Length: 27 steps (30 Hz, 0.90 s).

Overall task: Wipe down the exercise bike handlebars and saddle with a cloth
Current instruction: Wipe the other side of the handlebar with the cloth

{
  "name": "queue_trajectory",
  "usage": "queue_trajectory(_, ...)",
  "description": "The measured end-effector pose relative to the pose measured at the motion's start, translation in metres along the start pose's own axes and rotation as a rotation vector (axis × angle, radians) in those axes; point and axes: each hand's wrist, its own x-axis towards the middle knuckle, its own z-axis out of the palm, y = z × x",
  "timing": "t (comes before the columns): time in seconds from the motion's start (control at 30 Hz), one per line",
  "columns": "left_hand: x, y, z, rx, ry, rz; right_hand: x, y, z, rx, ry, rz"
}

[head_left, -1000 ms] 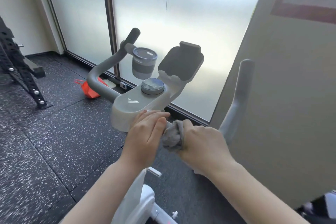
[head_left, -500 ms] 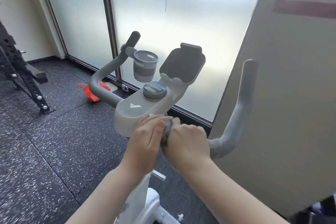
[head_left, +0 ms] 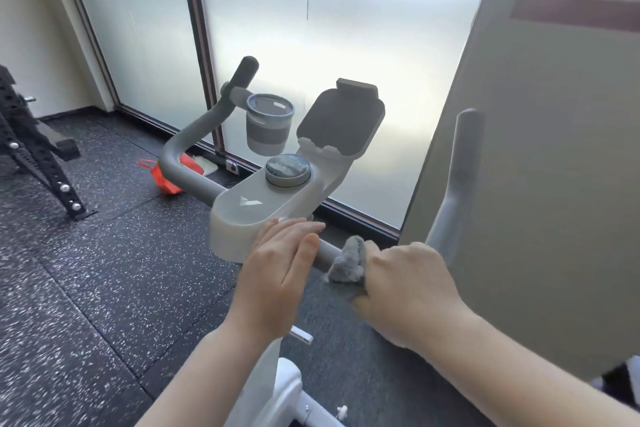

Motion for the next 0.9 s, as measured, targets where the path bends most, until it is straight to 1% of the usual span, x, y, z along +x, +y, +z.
queue_trajectory(0.03, 0.001, 0.000, 0.001, -0.005, 0.001, -0.008, 0.008, -0.013, -0.004, 0.032, 0.026, 0.076)
queue_trajectory(0.07, 0.001, 0.000, 0.001, -0.017, 0.001, -0.013, 0.019, -0.022, -0.007, 0.092, 0.005, 0.116)
queue_trajectory(0.1, 0.002, -0.001, 0.001, -0.032, -0.001, -0.016, 0.030, -0.028, -0.004, 0.154, -0.040, 0.111)
queue_trajectory(0.17, 0.004, -0.002, -0.003, -0.071, -0.012, -0.029, 0.052, -0.038, 0.007, 0.194, -0.137, 0.097)
queue_trajectory(0.2, 0.005, -0.002, -0.005, -0.089, -0.021, -0.030, 0.057, -0.040, 0.010, 0.212, -0.126, 0.100)
queue_trajectory(0.27, 0.005, -0.001, -0.009, -0.090, -0.060, 0.004, 0.050, -0.041, 0.019, 0.252, -0.053, 0.133)
queue_trajectory(0.3, 0.004, 0.000, -0.011, -0.064, -0.091, 0.027, 0.040, -0.038, 0.020, 0.236, -0.005, 0.144)
queue_trajectory(0.33, 0.004, 0.001, -0.014, -0.016, -0.130, 0.045, 0.027, -0.033, 0.020, 0.190, 0.010, 0.145)
queue_trajectory(0.37, 0.003, 0.001, -0.017, 0.054, -0.174, 0.058, 0.016, -0.026, 0.021, 0.143, 0.004, 0.122)
queue_trajectory(0.47, 0.006, -0.001, -0.031, 0.303, -0.266, 0.131, -0.007, -0.007, 0.027, 0.078, 0.070, 0.080)
queue_trajectory(0.53, 0.011, -0.009, -0.042, 0.414, -0.215, 0.162, -0.010, -0.009, 0.025, 0.082, 0.075, 0.101)
queue_trajectory(0.57, 0.013, -0.015, -0.048, 0.440, -0.169, 0.139, -0.005, -0.015, 0.025, 0.080, 0.080, 0.130)
queue_trajectory(0.63, 0.014, -0.029, -0.056, 0.431, -0.128, 0.062, 0.014, -0.032, 0.026, 0.089, 0.059, 0.179)
queue_trajectory(0.77, 0.011, -0.040, -0.052, 0.337, -0.160, 0.012, 0.066, -0.072, 0.030, 0.047, 0.066, 0.199)
queue_trajectory(0.83, 0.013, -0.039, -0.048, 0.275, -0.127, -0.038, 0.086, -0.086, 0.023, 0.016, -0.057, 0.200)
queue_trajectory(0.9, 0.012, -0.036, -0.044, 0.270, -0.067, -0.057, 0.099, -0.092, 0.026, 0.054, -0.141, 0.161)
